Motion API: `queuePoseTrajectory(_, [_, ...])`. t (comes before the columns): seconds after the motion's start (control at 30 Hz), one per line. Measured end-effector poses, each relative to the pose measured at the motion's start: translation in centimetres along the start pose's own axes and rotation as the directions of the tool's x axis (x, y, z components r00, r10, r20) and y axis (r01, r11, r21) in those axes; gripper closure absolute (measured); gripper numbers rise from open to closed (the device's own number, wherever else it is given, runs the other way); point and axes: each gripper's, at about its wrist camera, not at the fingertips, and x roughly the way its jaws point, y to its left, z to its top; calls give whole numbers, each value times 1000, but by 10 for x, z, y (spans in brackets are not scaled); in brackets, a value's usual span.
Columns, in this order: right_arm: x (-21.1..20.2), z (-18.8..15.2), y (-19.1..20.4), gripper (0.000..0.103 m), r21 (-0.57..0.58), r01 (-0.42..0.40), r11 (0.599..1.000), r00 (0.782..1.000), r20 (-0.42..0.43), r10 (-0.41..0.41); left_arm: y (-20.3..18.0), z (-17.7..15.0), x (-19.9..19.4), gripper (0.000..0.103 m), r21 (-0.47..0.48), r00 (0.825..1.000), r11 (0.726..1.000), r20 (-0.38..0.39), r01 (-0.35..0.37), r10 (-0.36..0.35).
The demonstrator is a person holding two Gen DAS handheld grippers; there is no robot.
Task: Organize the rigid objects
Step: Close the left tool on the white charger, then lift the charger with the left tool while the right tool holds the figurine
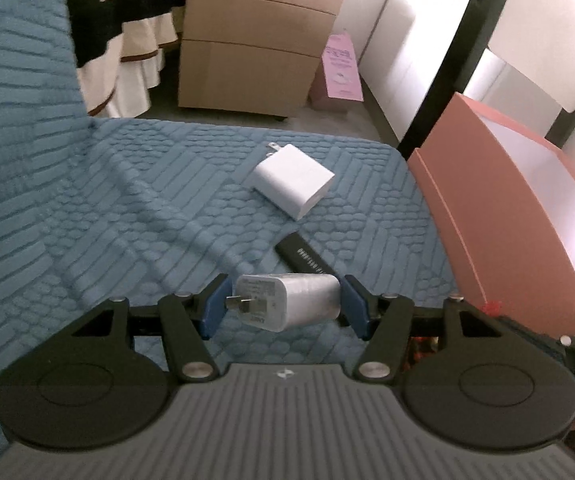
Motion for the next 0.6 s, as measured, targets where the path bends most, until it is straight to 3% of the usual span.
queuePoseTrajectory(0.23, [0, -5, -12, 52, 74, -23, 997, 1000, 8, 23, 25, -23, -13, 37, -37, 1000, 999, -9, -22, 21])
queuePoseTrajectory(0.3, [4, -7, -16, 36, 112, -18, 994, 1000, -3, 19, 33, -29, -14, 37, -47, 999, 999, -23, -27, 26])
queuePoseTrajectory(0.37, [9, -9, -19, 27, 145, -5, 989, 1000, -14, 7, 40, -31, -17, 37, -69, 999, 997, -34, -25, 23])
queuePoseTrajectory(0.6, [36, -14, -16, 28, 251, -32, 967, 997, -64, 50, 40, -27, -22, 37, -114, 999, 993, -25, 42, -45])
